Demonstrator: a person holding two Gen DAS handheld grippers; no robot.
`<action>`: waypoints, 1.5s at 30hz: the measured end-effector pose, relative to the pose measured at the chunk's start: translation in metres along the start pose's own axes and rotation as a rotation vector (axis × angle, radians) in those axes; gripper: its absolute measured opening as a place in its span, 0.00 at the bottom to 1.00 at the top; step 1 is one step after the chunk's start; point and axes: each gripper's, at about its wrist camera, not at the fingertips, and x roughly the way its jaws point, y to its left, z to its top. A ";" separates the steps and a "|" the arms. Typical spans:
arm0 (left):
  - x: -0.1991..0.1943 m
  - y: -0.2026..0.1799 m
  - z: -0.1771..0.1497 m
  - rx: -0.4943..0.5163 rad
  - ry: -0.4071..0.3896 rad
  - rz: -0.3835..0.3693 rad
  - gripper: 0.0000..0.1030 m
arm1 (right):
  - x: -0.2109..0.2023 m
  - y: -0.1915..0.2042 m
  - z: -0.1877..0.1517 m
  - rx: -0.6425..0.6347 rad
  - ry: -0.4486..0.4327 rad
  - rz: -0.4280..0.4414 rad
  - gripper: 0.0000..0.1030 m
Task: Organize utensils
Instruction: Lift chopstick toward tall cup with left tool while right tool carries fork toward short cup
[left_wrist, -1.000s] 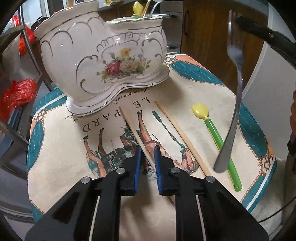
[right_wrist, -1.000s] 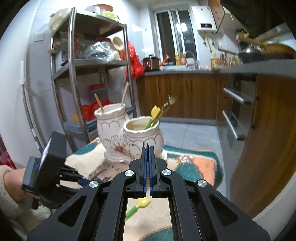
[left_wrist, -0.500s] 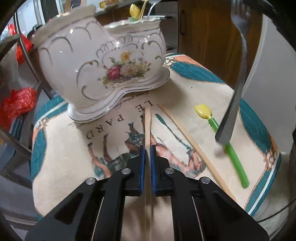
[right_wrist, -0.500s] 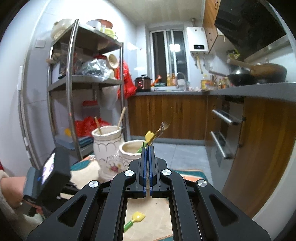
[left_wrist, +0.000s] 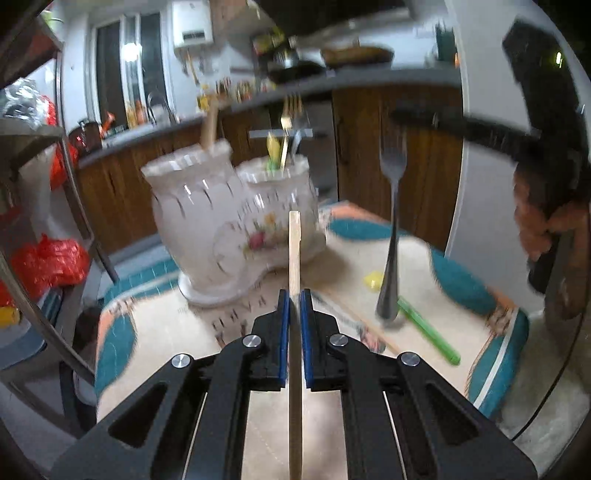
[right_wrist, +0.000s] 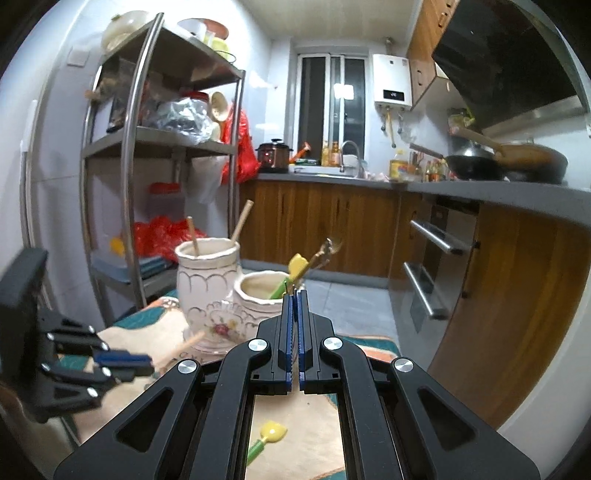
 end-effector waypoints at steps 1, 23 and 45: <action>-0.005 0.001 0.003 -0.007 -0.029 -0.004 0.06 | -0.001 0.002 0.002 0.000 -0.007 -0.005 0.03; -0.026 0.086 0.096 -0.162 -0.360 0.082 0.06 | 0.017 -0.020 0.089 0.135 -0.320 -0.245 0.03; 0.072 0.115 0.135 -0.302 -0.465 0.159 0.06 | 0.078 -0.029 0.052 0.119 -0.165 -0.209 0.03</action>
